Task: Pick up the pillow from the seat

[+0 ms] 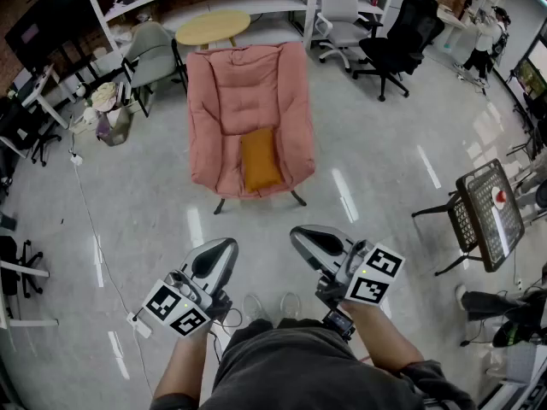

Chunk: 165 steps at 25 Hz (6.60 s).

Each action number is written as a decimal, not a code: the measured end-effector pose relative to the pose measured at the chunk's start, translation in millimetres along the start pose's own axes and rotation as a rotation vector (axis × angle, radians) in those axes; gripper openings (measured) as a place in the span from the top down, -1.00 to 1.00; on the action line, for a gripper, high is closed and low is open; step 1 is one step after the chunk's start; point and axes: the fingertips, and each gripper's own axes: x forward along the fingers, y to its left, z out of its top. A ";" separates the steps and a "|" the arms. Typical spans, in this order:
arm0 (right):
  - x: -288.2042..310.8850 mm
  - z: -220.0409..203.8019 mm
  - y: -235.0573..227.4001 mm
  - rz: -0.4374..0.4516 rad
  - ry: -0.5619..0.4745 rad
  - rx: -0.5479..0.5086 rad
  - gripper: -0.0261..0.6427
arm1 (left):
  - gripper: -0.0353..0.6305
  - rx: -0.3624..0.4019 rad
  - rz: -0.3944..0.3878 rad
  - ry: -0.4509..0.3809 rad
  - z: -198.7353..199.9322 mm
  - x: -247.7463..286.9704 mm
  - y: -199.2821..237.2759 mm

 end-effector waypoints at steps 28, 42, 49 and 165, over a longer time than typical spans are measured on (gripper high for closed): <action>-29.4 -4.6 -62.3 -0.044 0.006 0.088 0.88 | 0.87 0.009 0.048 0.018 -14.3 46.8 -8.4; -0.6 6.1 -109.5 -0.053 0.026 0.084 0.88 | 0.87 0.001 0.048 0.015 -9.0 79.5 39.5; 34.8 11.3 -139.4 -0.085 0.038 0.093 0.88 | 0.87 -0.023 0.027 0.032 -1.2 98.8 85.9; 233.7 -432.9 -639.2 -0.768 -0.175 0.884 -0.11 | 0.87 -0.394 -0.199 0.810 -317.5 262.8 552.5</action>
